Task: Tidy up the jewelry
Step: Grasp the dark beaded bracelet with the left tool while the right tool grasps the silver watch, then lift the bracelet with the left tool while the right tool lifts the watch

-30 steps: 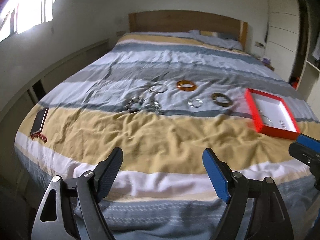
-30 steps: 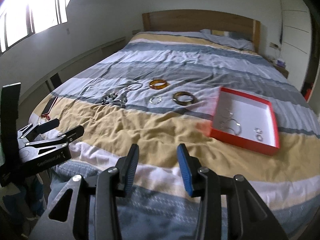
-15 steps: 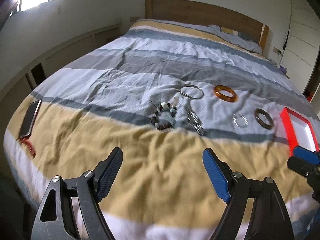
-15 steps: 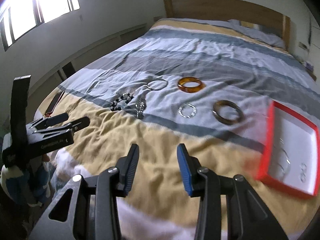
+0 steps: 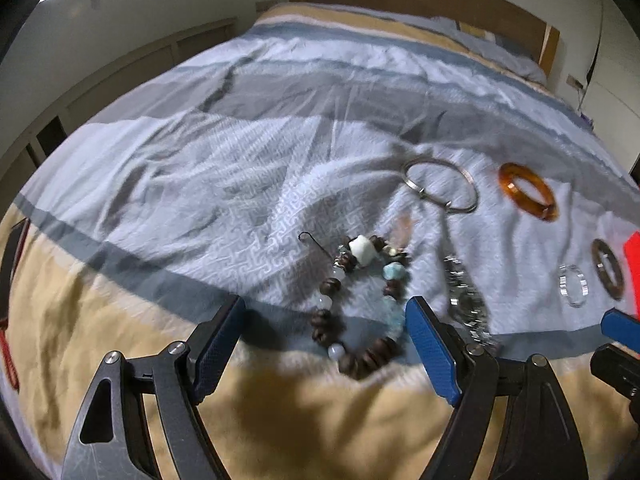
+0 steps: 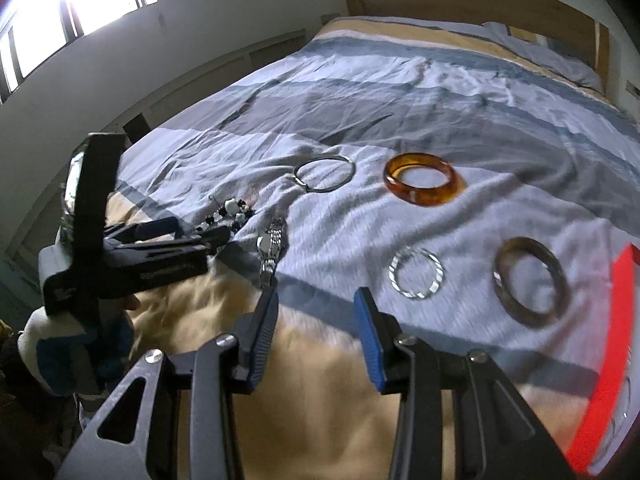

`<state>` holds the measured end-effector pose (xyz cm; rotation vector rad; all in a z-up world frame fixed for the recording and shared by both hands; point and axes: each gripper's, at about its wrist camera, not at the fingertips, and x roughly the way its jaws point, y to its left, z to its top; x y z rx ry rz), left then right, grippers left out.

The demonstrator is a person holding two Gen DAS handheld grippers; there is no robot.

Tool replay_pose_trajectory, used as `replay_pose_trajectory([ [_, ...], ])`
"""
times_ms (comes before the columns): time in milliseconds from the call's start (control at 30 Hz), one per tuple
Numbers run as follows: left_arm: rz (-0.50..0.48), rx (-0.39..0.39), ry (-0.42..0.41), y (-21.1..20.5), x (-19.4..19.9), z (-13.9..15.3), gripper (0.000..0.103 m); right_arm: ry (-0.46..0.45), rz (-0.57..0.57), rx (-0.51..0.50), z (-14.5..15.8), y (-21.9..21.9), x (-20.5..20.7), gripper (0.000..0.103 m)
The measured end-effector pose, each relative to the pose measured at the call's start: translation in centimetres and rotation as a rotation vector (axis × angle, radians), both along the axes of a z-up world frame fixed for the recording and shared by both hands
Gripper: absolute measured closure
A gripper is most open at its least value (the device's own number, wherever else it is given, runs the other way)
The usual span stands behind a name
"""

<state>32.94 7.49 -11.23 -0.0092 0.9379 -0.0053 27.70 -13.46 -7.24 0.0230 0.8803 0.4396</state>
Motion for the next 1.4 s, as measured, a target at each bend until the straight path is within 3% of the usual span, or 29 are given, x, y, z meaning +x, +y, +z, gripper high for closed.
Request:
replay_pose_trajectory([
  [100,-0.018,0.016,0.01,-0.1,0.7,-1.1,0.023,0.011,0.02,-0.005,-0.9,1.1,1.2,0.066],
  [167,-0.019,0.018,0.0,0.1,0.7,-1.2,0.032,0.019,0.033,-0.008,-1.5,1.9,1.9,0.066],
  [333,0.013,-0.026,-0.024,2.0,0.6,-1.0,0.075,0.038,0.067,-0.01,-2.7,3.9,3.3,0.066],
  [400,0.023,-0.05,-0.024,3.0,0.6,-0.9,0.084,0.043,0.075,-0.009,-3.0,4.6,3.8,0.066],
  [600,0.051,-0.067,-0.036,5.2,-0.3,-0.8,0.087,0.053,0.085,-0.005,-3.8,6.4,5.4,0.066],
  [767,0.051,-0.073,-0.044,5.6,-0.7,-0.9,0.087,0.065,0.084,-0.06,-4.8,7.9,6.3,0.066],
  [933,0.054,-0.062,-0.045,5.3,-1.0,-0.7,0.087,0.076,0.064,-0.075,-5.0,7.7,6.1,0.079],
  [1400,0.017,-0.055,-0.051,3.6,-5.5,2.7,0.088,0.042,0.034,0.01,-1.2,4.9,0.1,0.08],
])
